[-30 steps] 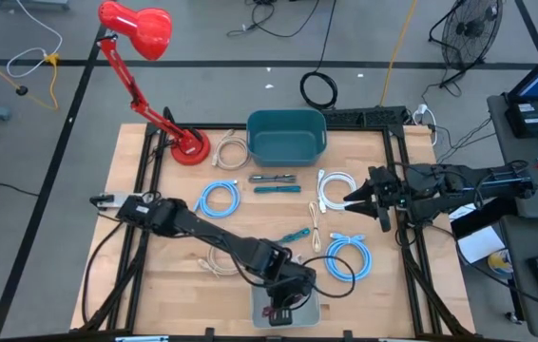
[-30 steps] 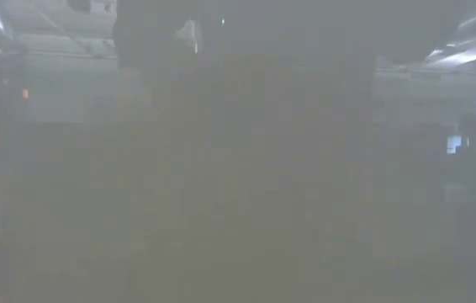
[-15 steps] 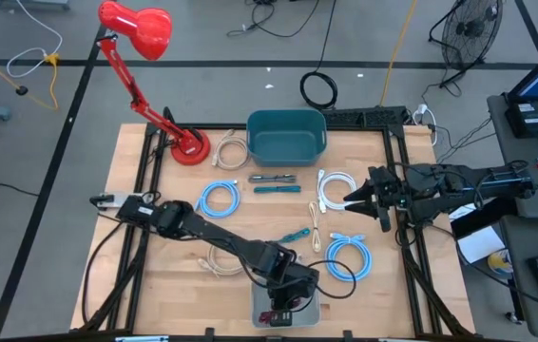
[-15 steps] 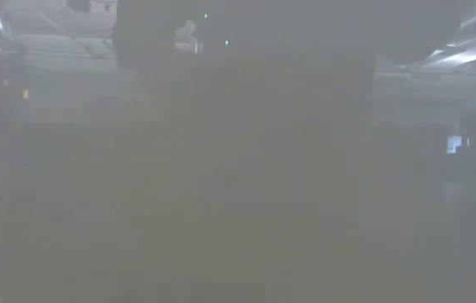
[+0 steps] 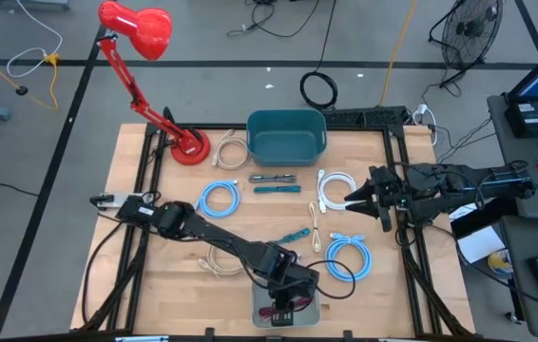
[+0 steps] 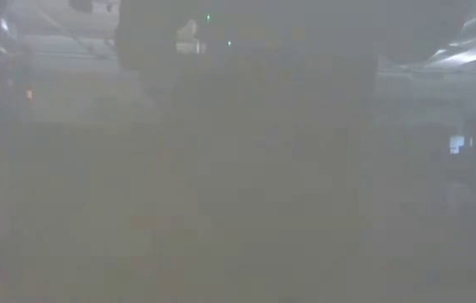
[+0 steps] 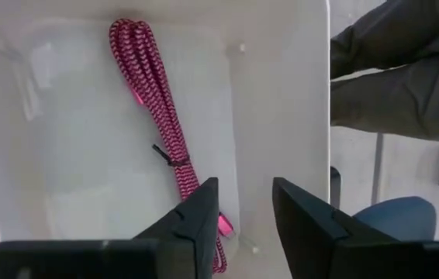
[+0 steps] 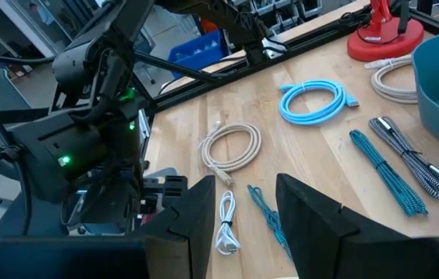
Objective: Pick & Place USB Port
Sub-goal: Put the top brown hdmi cable into the green bin
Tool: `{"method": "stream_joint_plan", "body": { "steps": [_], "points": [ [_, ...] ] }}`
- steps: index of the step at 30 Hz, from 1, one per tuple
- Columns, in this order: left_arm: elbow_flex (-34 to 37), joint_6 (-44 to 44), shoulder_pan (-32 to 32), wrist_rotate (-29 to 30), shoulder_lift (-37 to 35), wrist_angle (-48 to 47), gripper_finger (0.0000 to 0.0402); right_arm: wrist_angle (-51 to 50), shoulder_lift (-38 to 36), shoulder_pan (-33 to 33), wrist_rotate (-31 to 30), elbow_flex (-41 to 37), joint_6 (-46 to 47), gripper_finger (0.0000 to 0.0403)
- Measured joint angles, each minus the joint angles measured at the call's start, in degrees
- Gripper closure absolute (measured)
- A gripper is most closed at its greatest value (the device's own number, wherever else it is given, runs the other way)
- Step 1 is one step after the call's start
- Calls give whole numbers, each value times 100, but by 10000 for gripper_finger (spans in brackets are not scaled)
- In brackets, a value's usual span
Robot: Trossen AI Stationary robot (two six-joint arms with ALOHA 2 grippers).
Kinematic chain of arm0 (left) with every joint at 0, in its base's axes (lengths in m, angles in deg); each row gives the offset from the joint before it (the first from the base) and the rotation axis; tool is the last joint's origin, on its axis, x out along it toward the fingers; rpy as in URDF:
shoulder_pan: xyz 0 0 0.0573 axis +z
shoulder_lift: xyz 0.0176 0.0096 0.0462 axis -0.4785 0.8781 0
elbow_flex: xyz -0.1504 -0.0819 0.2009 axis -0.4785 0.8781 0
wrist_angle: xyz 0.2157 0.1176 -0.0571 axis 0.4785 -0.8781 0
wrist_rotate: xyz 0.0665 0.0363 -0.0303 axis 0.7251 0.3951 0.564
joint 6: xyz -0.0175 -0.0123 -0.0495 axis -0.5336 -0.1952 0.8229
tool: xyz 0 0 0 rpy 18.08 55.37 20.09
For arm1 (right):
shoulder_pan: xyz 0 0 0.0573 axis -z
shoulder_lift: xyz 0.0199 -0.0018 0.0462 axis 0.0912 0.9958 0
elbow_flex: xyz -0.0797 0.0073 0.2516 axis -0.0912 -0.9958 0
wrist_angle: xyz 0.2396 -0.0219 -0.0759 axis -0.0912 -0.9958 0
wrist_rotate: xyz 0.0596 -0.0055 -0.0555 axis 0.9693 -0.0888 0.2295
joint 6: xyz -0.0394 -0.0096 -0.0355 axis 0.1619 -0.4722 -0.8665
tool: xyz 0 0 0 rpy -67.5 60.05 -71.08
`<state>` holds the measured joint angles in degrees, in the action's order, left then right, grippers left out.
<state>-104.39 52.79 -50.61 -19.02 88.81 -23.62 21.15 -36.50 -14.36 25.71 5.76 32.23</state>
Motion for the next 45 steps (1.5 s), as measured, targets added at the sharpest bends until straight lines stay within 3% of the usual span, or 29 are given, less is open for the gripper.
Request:
{"method": "stream_joint_plan", "body": {
  "steps": [9, 18, 26, 33, 40, 45],
  "points": [
    [0, -15, 198, 138, -146, -216, 291, -2, 6, 0, -9, 0, -105, 273],
    [0, -50, 920, 398, -1031, -3, 309, 7, 1, 2, -23, 2, -105, 273],
    [-2, -640, 1549, 1567, -2167, 295, 309, 131, 6, 2, -99, 2, -195, 273],
    [-4, -1497, 2062, 2081, -3030, 513, 309, 1021, 3, 9, -933, 2, -789, 273],
    [-5, -2184, 2446, 2093, -3628, -377, 309, 2099, 4, 157, -1866, 2, -1776, 273],
    [-7, -2598, 2540, 2078, -3823, -927, 309, 2408, 4, 377, -2295, 2, -1995, 273]
  ]
}}
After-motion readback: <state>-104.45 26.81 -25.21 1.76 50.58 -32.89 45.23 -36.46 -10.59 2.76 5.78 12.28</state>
